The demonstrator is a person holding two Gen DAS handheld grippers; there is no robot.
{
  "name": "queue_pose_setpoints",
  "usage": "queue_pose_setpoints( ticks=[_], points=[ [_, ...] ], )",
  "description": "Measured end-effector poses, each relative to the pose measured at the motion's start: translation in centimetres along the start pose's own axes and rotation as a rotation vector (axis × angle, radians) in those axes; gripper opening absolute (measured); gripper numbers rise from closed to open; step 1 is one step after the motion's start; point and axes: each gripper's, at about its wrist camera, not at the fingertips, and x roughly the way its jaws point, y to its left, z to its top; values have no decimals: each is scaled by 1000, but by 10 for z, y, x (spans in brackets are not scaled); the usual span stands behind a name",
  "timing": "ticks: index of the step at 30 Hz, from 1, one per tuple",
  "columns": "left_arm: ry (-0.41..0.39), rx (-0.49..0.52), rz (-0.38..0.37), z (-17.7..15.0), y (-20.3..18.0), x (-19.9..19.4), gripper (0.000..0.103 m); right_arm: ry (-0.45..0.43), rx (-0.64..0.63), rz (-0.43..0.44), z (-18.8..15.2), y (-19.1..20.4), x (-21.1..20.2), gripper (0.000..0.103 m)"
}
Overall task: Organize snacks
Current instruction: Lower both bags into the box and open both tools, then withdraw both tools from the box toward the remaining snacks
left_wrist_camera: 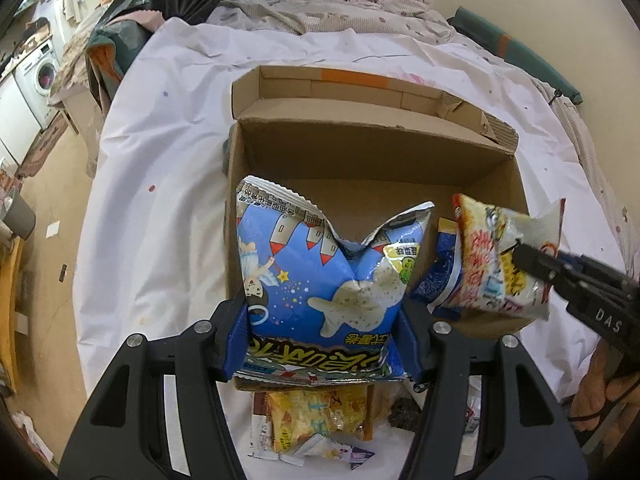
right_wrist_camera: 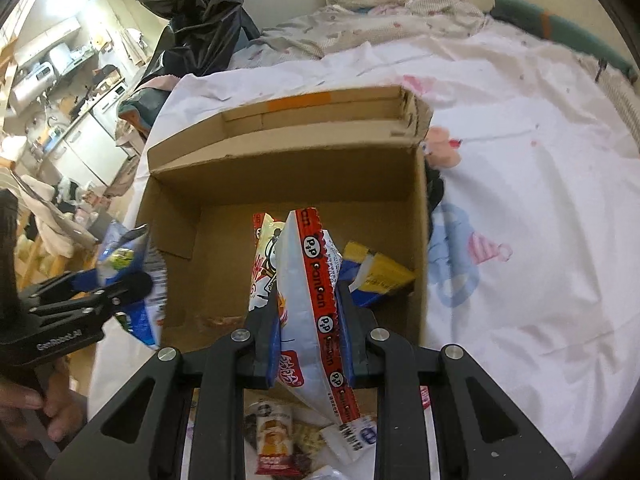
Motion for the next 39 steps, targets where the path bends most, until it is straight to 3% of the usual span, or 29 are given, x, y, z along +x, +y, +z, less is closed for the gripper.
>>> queue_pose_setpoints(
  ticks=[16, 24, 26, 28, 30, 32, 39],
  points=[
    [-17, 59, 27, -2, -15, 6, 58, 71, 67, 138, -4, 0, 15, 26],
    [13, 48, 3, -3, -15, 10, 59, 43, 71, 159, -3, 3, 9, 28],
    [21, 42, -4, -3, -14, 11, 66, 42, 77, 176, -3, 3, 9, 29],
    [17, 35, -16, -3, -13, 9, 77, 51, 90, 186, -3, 2, 11, 33],
    [0, 28, -13, -3, -13, 6, 88, 26, 97, 133, -3, 0, 8, 58],
    [-9, 28, -12, -4, -14, 4, 91, 3, 102, 118, -2, -1, 5, 67],
    [6, -6, -31, -3, -7, 5, 91, -11, 134, 115, 1, -9, 2, 67]
  ],
)
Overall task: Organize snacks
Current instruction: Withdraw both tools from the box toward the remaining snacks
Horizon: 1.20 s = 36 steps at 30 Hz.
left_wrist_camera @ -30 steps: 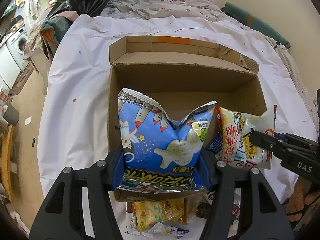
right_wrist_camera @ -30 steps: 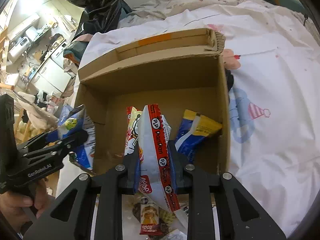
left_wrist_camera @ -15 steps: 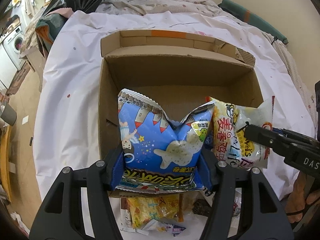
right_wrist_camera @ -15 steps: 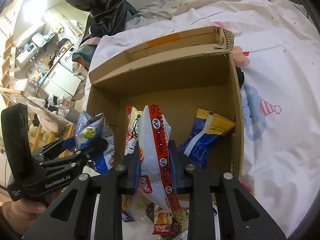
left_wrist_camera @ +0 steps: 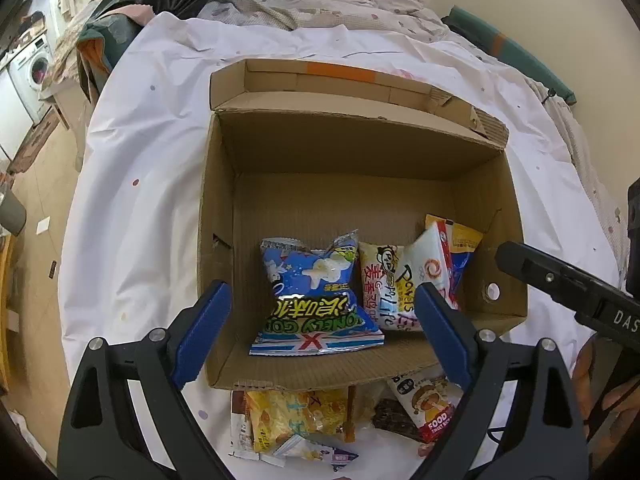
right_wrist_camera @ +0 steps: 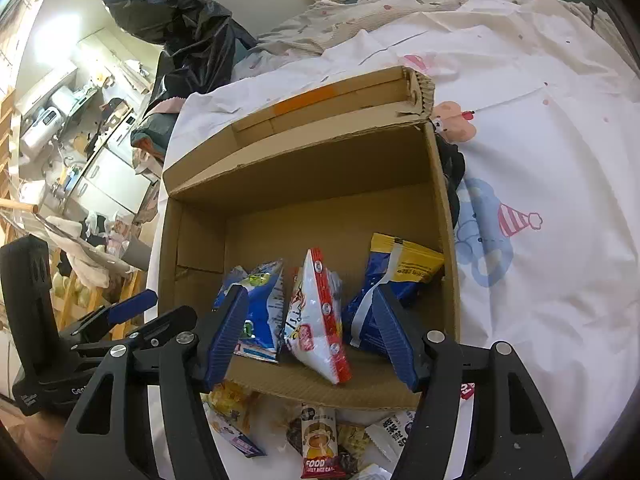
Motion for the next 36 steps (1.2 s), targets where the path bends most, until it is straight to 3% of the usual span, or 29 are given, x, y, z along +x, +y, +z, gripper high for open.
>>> queue_pose_setpoints(
  ticks=[10, 20, 29, 36],
  points=[
    [-30, -16, 3, 0, 7, -10, 91, -14, 4, 0, 1, -2, -7, 67],
    [-51, -80, 46, -14, 38, -32, 91, -15, 26, -7, -14, -5, -23, 67],
    [29, -150, 81, -56, 59, -36, 91, -4, 7, -1, -38, -1, -40, 67],
    [147, -213, 32, -78, 54, -9, 91, 6, 53, 0, -59, -10, -53, 67]
  ],
)
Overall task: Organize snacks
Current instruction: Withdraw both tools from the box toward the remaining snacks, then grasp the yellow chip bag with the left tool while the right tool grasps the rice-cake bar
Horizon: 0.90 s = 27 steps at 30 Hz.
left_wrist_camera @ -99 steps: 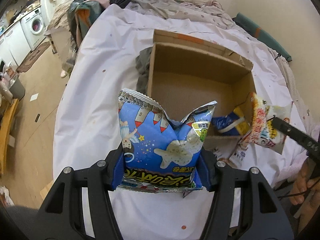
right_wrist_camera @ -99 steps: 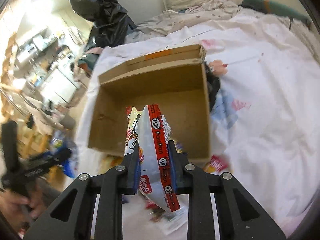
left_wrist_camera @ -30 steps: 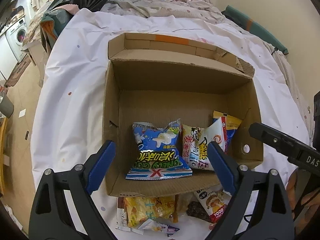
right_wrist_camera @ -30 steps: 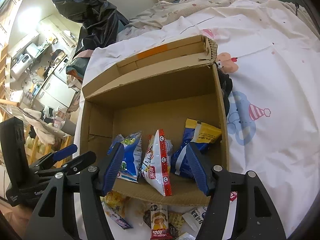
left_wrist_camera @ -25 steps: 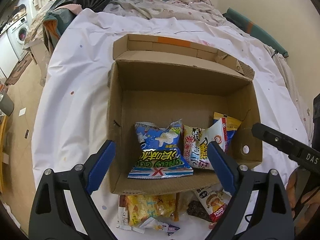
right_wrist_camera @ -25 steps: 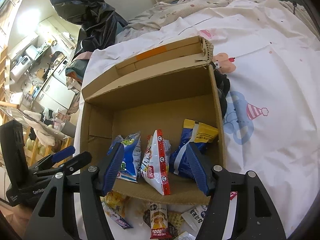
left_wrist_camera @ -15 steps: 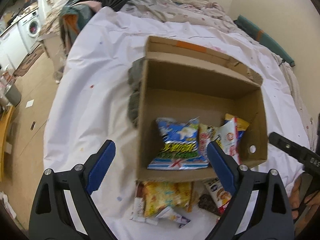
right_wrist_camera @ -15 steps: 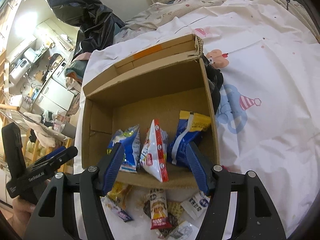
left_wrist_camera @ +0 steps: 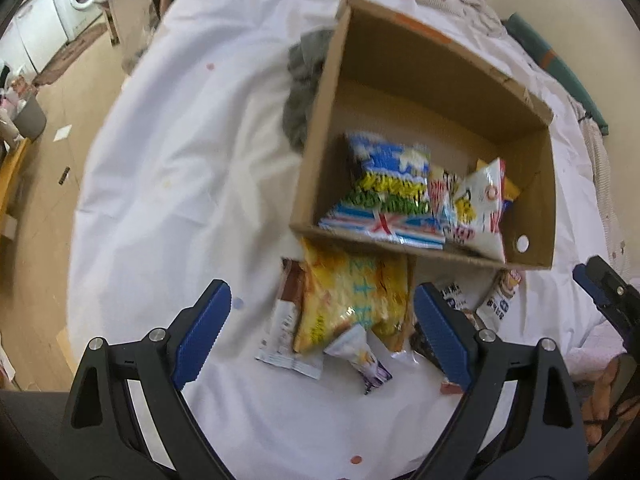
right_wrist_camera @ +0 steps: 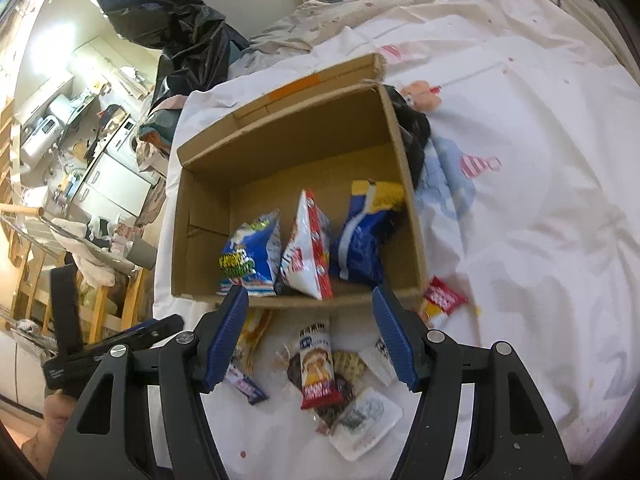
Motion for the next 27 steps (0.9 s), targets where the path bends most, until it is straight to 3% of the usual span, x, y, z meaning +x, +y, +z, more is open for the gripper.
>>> queue_pose_setpoints(
  ticks=[14, 18, 19, 20, 27],
  points=[
    [150, 187, 144, -13, -62, 80, 91, 18, 74, -66, -22, -44, -13, 68],
    [152, 242, 173, -19, -71, 86, 91, 13, 75, -62, -20, -43, -12, 68],
    [144, 249, 175, -21, -72, 86, 88, 13, 72, -61, -20, -42, -12, 68],
    [134, 249, 178, -22, -73, 84, 76, 13, 68, -59, -19, -40, -11, 68],
    [93, 260, 137, -34, -75, 56, 56, 27, 38, -56, -19, -28, -3, 68]
  ],
)
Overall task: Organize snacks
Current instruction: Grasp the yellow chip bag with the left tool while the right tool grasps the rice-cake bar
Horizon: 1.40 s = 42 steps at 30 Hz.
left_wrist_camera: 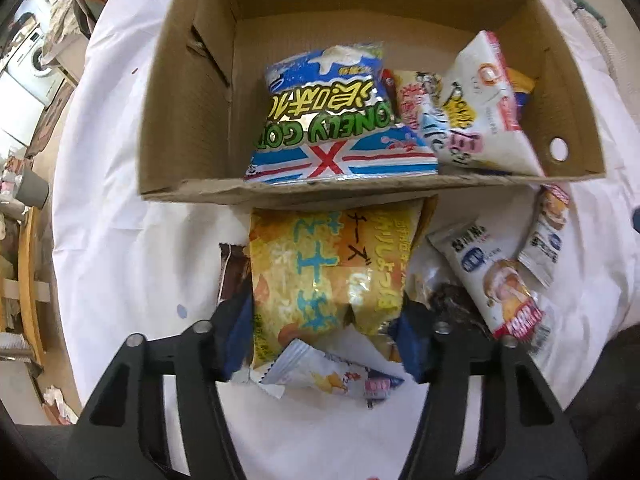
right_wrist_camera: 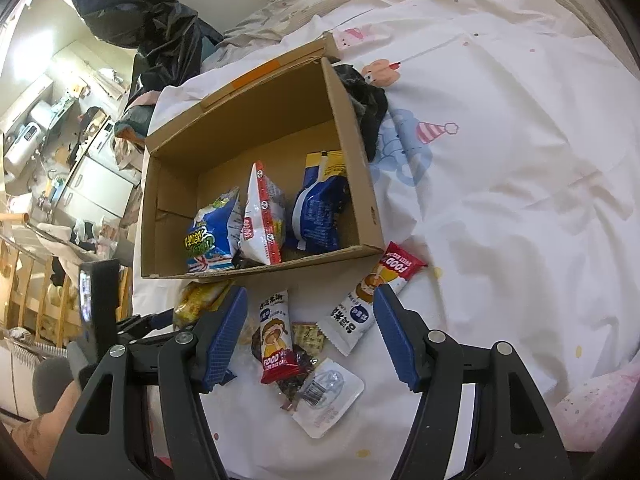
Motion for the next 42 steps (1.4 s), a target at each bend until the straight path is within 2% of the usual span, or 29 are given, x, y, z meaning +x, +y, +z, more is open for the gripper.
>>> queue_pose_setpoints(
  ticks=[5, 10, 14, 19, 21, 26, 31, 34, 40, 42],
  points=[
    [-17, -15, -66, -16, 1, -27, 55, 11, -18, 3, 2, 9, 7, 68],
    [-84, -19, -107, -29, 4, -63, 55, 27, -38, 1, 2, 16, 13, 68],
    [-152, 6, -113, -38, 0, -91, 55, 42, -56, -1, 0, 19, 17, 68],
    [-244, 15, -60, -37, 23, -112, 55, 99, -89, 14, -7, 29, 29, 68],
    [-263, 3, -38, -31, 33, -113, 55, 124, -117, 19, -11, 36, 35, 68],
    [-252, -52, -24, -23, 49, -103, 55, 183, -162, 6, -17, 49, 53, 68],
    [-239, -113, -14, -27, 64, -92, 55, 239, -184, -44, -20, 56, 72, 68],
    [-207, -168, -56, -27, 75, -87, 55, 285, -236, -84, -24, 65, 92, 63],
    [-217, -179, -68, -28, 78, -89, 55, 380, -363, -191, -37, 78, 130, 33],
    [-224, -165, -53, -28, 75, -90, 55, 376, -382, -206, -40, 79, 130, 32]
  ],
)
